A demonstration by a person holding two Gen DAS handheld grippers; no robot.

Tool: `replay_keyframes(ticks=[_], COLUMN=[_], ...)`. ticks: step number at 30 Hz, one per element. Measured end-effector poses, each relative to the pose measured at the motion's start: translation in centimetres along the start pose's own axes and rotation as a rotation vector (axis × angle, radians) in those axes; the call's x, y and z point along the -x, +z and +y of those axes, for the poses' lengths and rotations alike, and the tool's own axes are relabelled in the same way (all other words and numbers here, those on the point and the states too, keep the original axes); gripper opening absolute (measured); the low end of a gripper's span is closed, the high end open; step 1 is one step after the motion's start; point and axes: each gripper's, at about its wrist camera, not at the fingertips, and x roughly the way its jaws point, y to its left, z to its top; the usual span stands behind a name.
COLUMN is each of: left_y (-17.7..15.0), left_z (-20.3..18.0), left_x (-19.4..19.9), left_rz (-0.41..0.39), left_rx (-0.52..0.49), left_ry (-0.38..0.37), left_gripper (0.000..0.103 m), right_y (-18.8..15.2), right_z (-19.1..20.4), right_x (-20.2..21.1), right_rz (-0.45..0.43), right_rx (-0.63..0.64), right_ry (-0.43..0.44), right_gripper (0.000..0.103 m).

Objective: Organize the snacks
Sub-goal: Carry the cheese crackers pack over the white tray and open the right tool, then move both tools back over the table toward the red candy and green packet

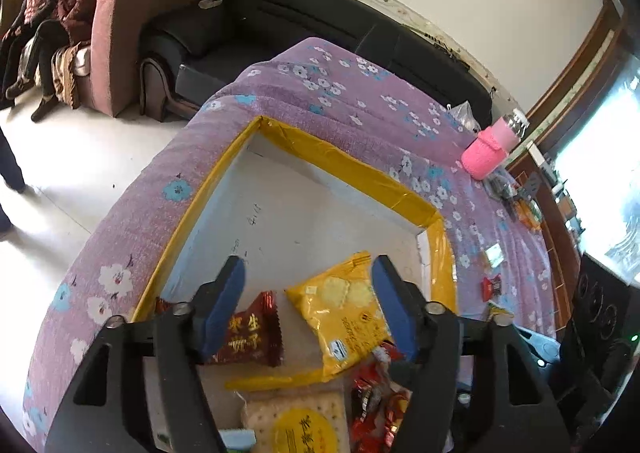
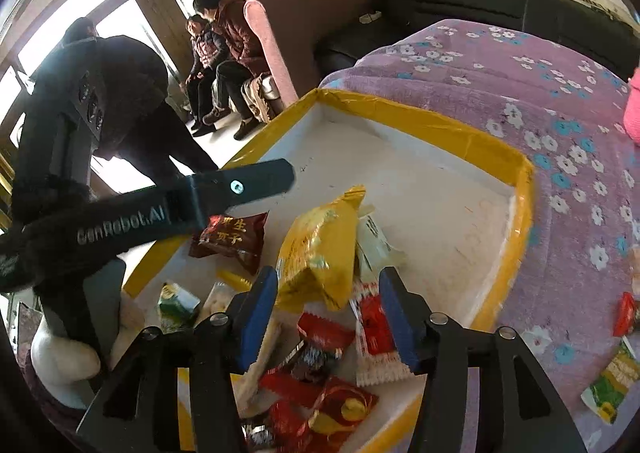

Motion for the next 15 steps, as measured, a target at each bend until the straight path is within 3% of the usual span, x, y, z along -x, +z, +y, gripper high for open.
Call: replay_keyframes(ticks=[3,7,15], left_y=[-0.3,-1.0,-3.5], left_z=[-0.1,-1.8,-8.3], left_x=[1.1,2.4,2.7], left_rz=[-0.002,-0.001,0.027], left_rx=[0.027,-0.001,-0.109], left_ry=[-0.066,-0.099,-0.188], left_gripper=[0.07,0.07,0.074], right_y=[-0.9,-2.4,-5.7], right_z=[-1.2,-3.9,-16.7], right_x=[2.1,5.3,14.3], right_rz=[-0.03,-0.078,-0.229], right_rx=[-0.016,-0.069,-0.349], right_ry=[0.007,0.005,-0.099], right_gripper=[0.055,0.056,0.062])
